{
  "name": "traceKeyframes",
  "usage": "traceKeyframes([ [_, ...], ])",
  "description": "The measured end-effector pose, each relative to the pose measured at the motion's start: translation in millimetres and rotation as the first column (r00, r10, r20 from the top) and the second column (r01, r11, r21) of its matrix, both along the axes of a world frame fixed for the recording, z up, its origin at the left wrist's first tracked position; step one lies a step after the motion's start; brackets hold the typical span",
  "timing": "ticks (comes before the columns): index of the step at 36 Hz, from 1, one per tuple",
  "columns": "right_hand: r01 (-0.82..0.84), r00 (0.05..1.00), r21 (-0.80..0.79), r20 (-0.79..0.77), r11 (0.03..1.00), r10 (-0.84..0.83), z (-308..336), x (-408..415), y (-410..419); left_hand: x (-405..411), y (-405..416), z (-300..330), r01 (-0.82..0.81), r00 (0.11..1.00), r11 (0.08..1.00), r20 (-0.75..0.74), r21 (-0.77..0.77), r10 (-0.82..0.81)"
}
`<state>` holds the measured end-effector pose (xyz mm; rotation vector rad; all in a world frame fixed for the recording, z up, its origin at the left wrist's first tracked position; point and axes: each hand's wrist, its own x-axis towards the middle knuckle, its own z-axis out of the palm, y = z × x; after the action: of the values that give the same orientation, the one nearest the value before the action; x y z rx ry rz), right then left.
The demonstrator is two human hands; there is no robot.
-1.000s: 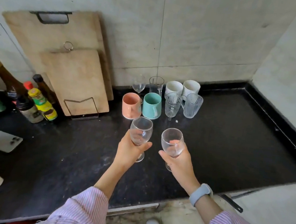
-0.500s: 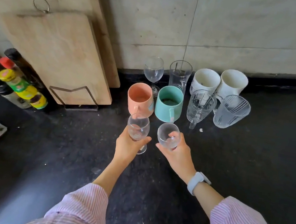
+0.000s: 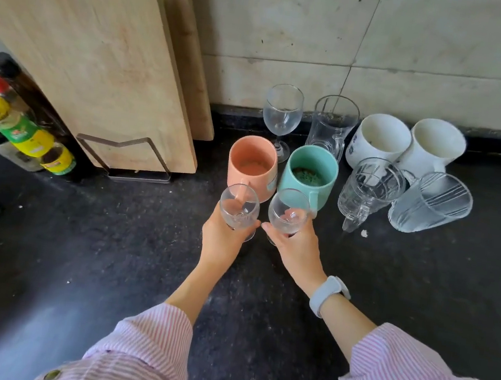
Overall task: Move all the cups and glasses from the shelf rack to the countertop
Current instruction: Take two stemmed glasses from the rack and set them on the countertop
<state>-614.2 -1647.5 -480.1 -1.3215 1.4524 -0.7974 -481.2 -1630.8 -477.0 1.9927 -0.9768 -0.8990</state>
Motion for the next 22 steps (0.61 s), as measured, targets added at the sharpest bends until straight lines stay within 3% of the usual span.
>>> traceKeyframes([
  [7,-0.014,0.999,0.056,-0.045,0.998,0.016,-3.4,-1.9,9.1,2.7,14.4,-4.1,0.001,1.0,1.0,0.005,-0.005,-0.001],
  [11,-0.066,0.966,-0.032,-0.252,0.997,0.056,-5.9,-7.4,31.4,4.5,41.3,-13.3,0.116,0.952,0.993,0.284,0.012,-0.115],
  [14,-0.263,0.82,-0.126,-0.552,0.957,0.152,-11.6,-12.7,48.9,4.1,60.9,-23.1,0.308,0.804,0.944,0.497,0.121,-0.326],
  [16,-0.407,0.663,-0.067,-0.708,0.911,0.244,-15.8,-14.7,53.7,3.9,68.1,-30.1,0.396,0.671,0.883,0.577,0.253,-0.467],
  [19,-0.48,0.511,0.046,-0.797,0.876,0.322,-19.1,-17.0,53.4,4.0,68.3,-34.8,0.419,0.593,0.826,0.575,0.378,-0.563],
  [22,-0.519,0.434,0.098,-0.825,0.849,0.361,-19.7,-19.0,52.5,2.9,65.8,-34.5,0.419,0.561,0.794,0.562,0.441,-0.608],
])
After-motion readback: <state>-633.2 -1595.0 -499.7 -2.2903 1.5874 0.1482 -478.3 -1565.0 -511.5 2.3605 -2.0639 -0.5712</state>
